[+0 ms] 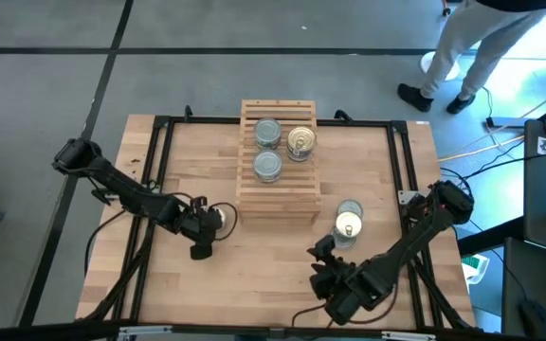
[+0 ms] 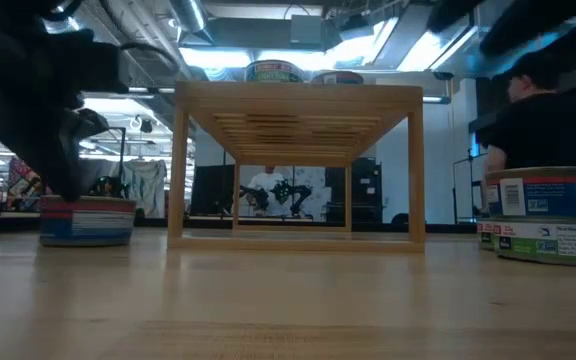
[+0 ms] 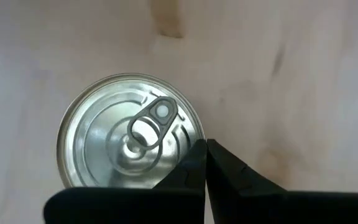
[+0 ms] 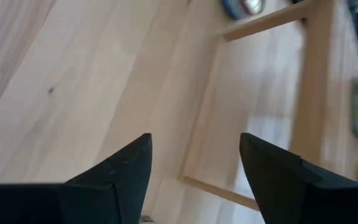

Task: Stack canned seafood by type on shelf
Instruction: Stack the blue tuna can on top of the blue tuna can on the shelf

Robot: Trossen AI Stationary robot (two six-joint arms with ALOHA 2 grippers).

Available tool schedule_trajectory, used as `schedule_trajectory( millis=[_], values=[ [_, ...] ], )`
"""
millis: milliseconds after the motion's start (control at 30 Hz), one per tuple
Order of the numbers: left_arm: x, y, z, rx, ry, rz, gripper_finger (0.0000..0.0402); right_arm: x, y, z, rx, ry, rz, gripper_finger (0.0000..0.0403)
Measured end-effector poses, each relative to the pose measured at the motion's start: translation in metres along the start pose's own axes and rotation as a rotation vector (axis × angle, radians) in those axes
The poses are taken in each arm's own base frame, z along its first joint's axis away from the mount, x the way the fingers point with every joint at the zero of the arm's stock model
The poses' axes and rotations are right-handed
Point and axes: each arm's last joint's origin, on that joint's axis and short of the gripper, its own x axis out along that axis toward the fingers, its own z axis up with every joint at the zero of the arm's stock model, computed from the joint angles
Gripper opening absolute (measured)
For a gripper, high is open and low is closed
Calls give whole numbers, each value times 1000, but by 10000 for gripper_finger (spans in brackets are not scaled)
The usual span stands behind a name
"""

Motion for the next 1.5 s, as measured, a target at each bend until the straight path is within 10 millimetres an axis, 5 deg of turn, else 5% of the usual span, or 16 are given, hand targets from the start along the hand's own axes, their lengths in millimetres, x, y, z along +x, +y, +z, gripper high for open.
schedule_trajectory(
  millis=[467, 800, 1500],
  values=[
    [-8, -33, -6, -35, -92, -160, 1, 43, -13, 37, -38, -205, 70, 241],
    [16, -60, -1, -43, -148, -247, 1, 64, -30, 49, -25, -321, 189, 241],
    [25, -102, 19, -20, -174, -346, 1, 155, 30, 65, -194, -428, 20, 241]
  ],
)
